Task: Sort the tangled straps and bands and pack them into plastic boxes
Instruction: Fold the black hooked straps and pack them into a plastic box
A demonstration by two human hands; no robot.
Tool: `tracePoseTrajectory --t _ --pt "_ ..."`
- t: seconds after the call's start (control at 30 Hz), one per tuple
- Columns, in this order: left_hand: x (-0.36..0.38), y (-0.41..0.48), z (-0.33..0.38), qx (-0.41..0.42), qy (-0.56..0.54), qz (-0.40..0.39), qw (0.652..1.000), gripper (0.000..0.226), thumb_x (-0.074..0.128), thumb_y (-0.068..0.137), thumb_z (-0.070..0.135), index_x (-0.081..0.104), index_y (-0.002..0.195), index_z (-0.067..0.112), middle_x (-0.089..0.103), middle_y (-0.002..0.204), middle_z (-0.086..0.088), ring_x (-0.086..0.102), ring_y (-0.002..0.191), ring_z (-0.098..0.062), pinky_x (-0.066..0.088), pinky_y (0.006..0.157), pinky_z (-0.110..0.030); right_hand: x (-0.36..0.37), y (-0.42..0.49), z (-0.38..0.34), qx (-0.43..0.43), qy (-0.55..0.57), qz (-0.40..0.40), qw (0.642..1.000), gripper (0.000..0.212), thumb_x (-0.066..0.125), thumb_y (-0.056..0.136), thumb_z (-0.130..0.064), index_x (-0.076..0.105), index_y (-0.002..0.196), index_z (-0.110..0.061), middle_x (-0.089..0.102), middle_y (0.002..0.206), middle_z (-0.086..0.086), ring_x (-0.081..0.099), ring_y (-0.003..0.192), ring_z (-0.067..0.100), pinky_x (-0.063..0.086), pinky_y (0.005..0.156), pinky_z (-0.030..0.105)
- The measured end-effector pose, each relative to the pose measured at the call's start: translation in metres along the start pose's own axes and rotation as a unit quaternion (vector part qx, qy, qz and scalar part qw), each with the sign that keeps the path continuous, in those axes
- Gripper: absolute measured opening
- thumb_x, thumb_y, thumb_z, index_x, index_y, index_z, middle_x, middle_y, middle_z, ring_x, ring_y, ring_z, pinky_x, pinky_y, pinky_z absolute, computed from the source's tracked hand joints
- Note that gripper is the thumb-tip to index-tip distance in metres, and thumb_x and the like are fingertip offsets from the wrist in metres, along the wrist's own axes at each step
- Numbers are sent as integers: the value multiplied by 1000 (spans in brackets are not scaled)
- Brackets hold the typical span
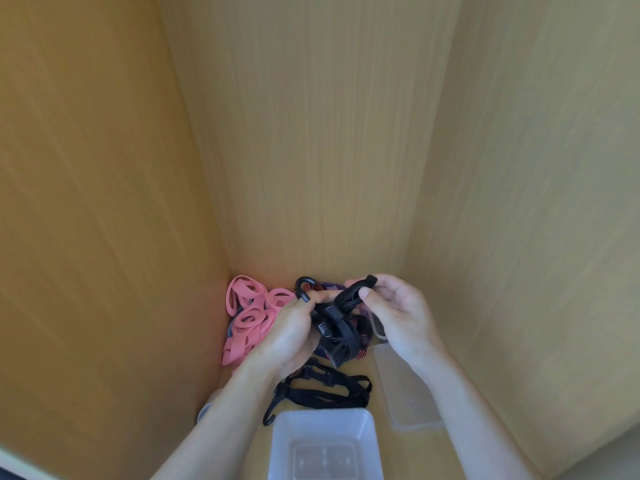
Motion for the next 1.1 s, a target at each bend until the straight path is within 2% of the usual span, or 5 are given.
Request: tracePoseTrajectory --t 0.2,0.43,0.7,0.87,1.1 --pt "-12 2 -2 39 13 27 999 48 29 108 23 70 122 3 67 128 -19 61 125 -33 45 107 -51 -7 -2 9 85 358 47 929 19 49 102 -7 64 91 -4 69 111 29 68 110 43 59 88 45" --pt "-7 -1 13 106 -102 81 986 39 36 101 11 61 72 5 66 94 -21 67 92 -31 54 86 -46 -20 2 47 215 431 188 856 23 49 104 -15 59 120 -3 70 111 18 68 107 29 54 94 45" --pt "-2 7 35 94 -163 43 981 31 41 97 18 54 70 10 64 90 -14 61 86 -26 52 78 -39 -7 -18 57 273 -43 132 952 28 60 100 -35 60 119 -15 66 116 2 62 107 16 47 87 31" --pt "8 14 27 105 -59 81 989 41 41 98 16 59 61 14 72 108 -10 64 90 -24 55 74 -36 12 -11 1 30 -68 42 996 37 64 86 -51 64 115 -29 67 115 -17 59 115 -2 44 91 12" --pt "14 14 16 102 -39 91 990 29 45 94 13 60 69 13 67 125 -15 59 121 -37 46 106 -56 40 4 -7 12 -175 -96 980 35 65 88 -50 64 119 -34 71 111 -15 65 106 0 53 89 26"
Point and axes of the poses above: each hand's wrist, its own y-axis towards the middle knuckle, its own x-axis out of the palm, z = x × y, the point moved 2 cm from there along y, towards the middle knuckle
